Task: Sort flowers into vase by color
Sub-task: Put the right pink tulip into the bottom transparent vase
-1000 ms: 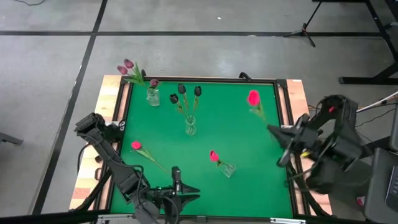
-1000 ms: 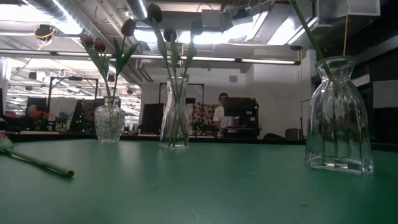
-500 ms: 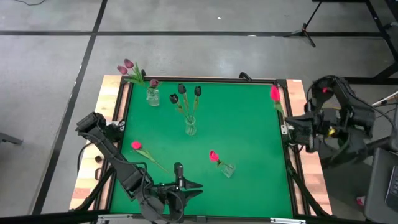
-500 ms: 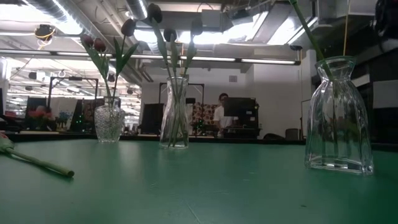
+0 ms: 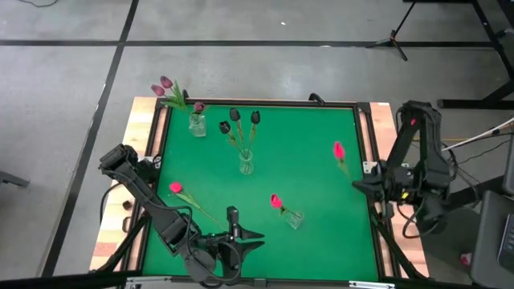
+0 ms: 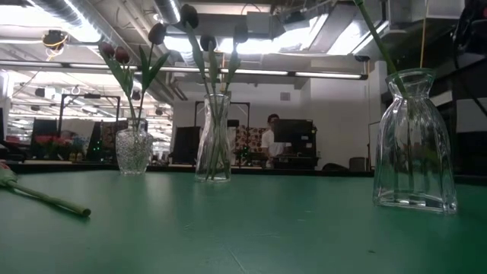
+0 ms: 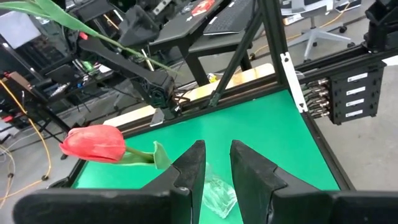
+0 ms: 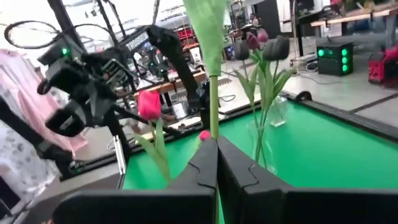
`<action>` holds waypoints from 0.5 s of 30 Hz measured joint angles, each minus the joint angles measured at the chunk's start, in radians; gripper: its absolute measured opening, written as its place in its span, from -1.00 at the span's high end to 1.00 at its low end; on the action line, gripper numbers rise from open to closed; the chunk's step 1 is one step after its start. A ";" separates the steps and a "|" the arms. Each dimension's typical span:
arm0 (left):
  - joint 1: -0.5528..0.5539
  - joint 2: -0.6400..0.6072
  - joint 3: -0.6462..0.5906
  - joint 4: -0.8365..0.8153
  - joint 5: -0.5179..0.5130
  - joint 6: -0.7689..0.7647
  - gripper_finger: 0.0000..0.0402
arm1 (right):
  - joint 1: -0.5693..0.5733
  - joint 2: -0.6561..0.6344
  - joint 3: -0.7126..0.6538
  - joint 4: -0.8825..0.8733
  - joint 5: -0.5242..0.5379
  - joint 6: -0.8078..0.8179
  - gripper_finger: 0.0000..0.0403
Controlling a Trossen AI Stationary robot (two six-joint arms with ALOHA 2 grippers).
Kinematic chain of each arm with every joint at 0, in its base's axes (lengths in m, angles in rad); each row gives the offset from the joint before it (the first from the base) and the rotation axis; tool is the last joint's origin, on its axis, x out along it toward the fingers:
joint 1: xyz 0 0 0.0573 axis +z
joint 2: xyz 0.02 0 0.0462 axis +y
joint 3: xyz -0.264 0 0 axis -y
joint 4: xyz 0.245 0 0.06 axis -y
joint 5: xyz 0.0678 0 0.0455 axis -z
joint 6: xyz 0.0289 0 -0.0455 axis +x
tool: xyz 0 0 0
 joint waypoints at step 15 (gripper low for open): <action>0.030 0.000 0.000 0.000 0.029 -0.105 0.64 | -0.403 0.030 0.007 1.180 -0.879 -1.292 1.00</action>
